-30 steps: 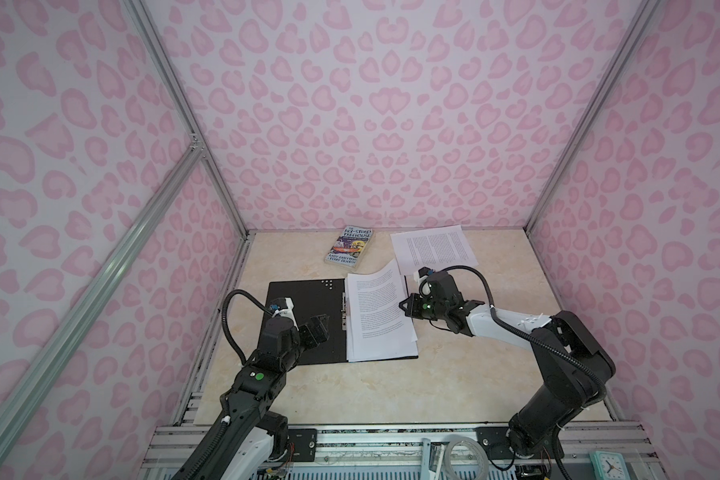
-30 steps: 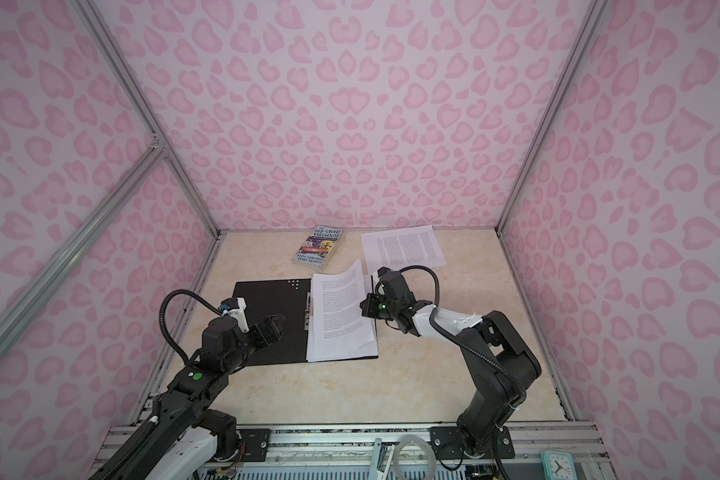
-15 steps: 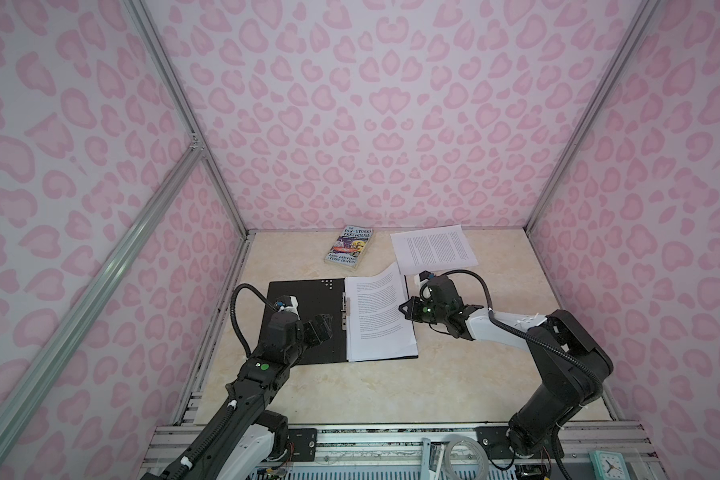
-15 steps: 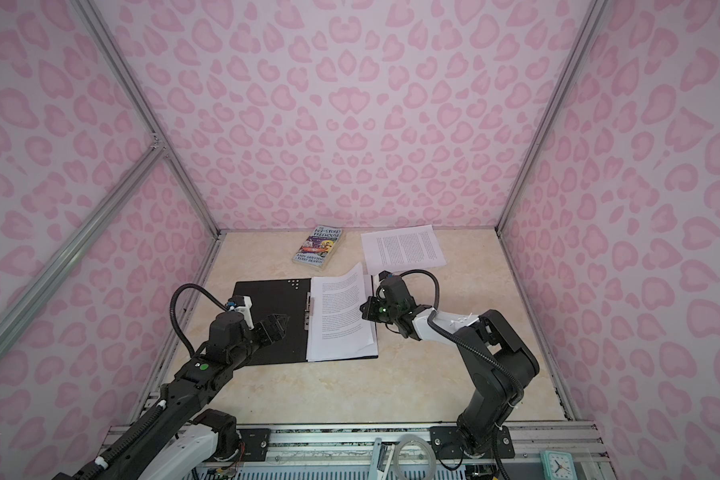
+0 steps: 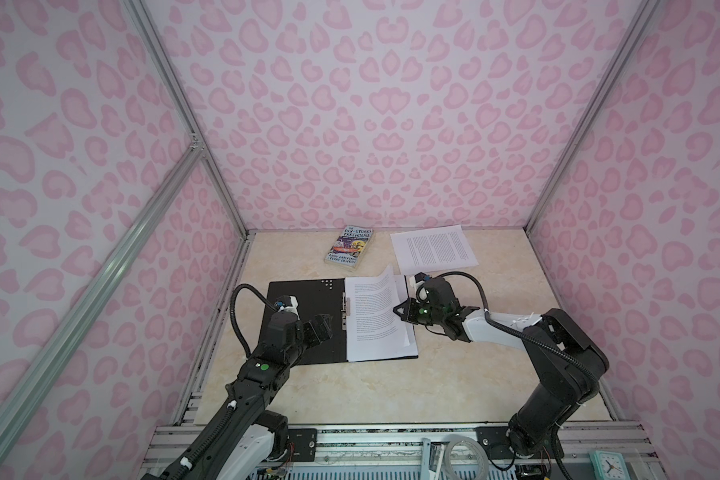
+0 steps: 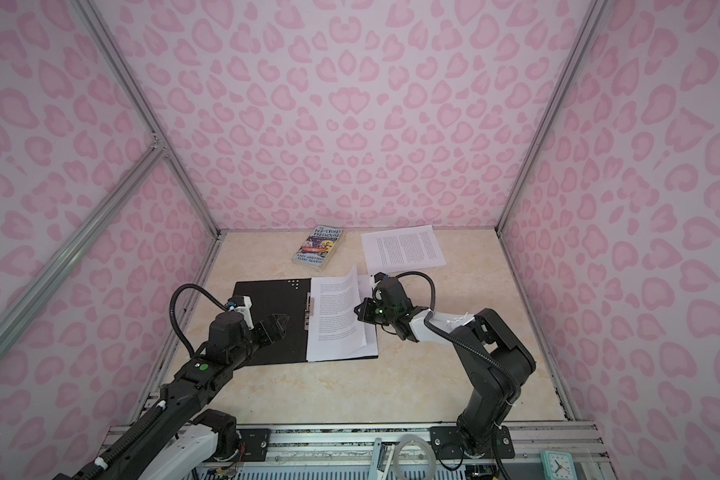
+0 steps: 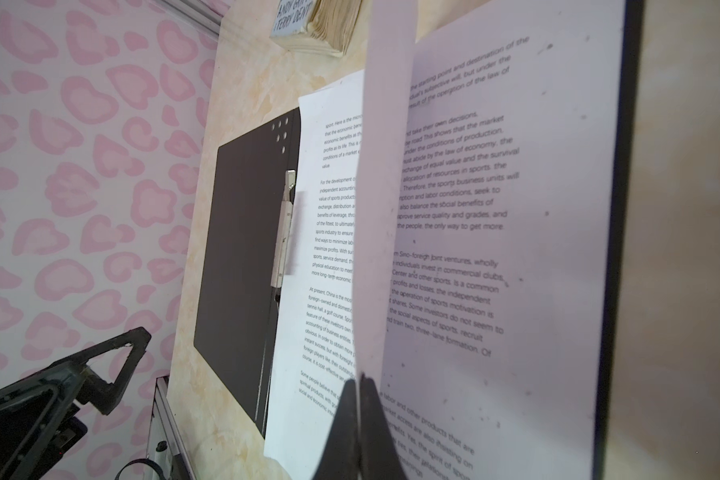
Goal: Put the files into the folder
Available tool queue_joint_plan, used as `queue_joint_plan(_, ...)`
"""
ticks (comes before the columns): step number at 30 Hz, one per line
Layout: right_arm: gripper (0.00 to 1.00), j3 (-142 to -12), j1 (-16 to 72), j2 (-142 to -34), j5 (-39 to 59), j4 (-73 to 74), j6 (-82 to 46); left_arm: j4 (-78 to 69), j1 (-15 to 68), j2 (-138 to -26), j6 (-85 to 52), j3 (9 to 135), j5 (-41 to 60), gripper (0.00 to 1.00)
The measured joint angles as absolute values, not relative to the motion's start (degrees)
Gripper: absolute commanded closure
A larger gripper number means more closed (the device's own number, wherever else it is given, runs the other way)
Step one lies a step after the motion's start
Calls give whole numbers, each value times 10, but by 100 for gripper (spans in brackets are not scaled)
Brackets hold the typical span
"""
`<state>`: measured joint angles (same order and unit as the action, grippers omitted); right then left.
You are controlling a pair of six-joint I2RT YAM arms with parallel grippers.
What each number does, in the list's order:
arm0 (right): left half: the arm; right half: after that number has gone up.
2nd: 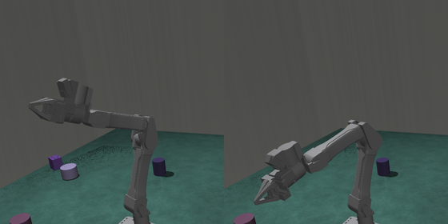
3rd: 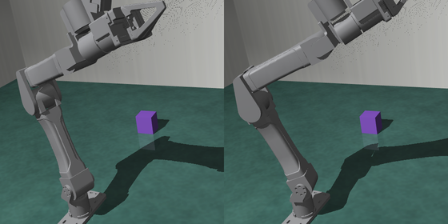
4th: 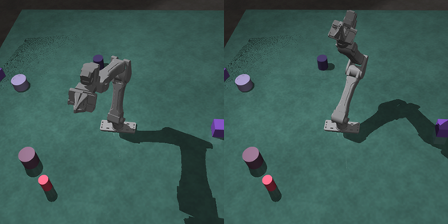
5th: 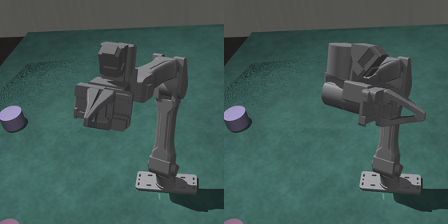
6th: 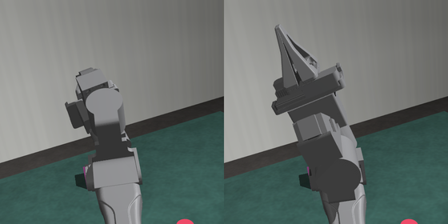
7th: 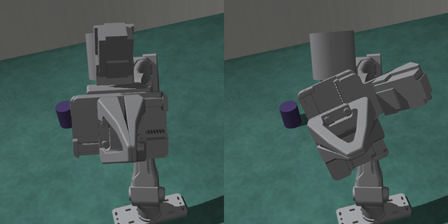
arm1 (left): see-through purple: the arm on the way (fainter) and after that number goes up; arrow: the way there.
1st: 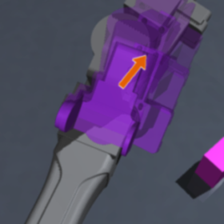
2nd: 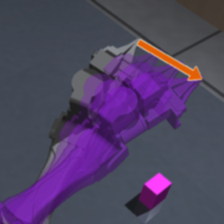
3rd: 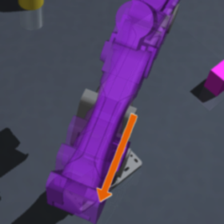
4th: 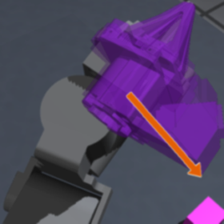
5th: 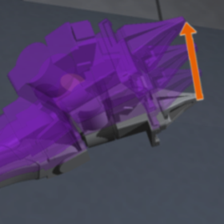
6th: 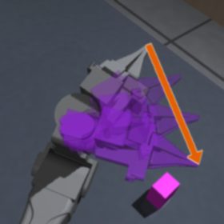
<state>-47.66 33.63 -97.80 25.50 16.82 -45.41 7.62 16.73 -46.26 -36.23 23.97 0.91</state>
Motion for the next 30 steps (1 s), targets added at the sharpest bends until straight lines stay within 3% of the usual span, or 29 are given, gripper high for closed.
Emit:
queue_joint_plan(7,100,-472,338,-979,256,175,-457,76,167,-463,-362,240,9,1)
queue_joint_plan(9,91,-472,338,-981,255,177,-457,76,167,-463,-362,240,9,1)
queue_joint_plan(18,66,-453,337,-975,250,175,-458,76,167,-465,-362,240,9,0)
queue_joint_plan(23,46,-451,327,-958,233,154,-448,76,167,-466,-362,240,9,0)
queue_joint_plan(30,30,-471,280,-940,190,79,-409,76,167,-465,-362,240,10,0)
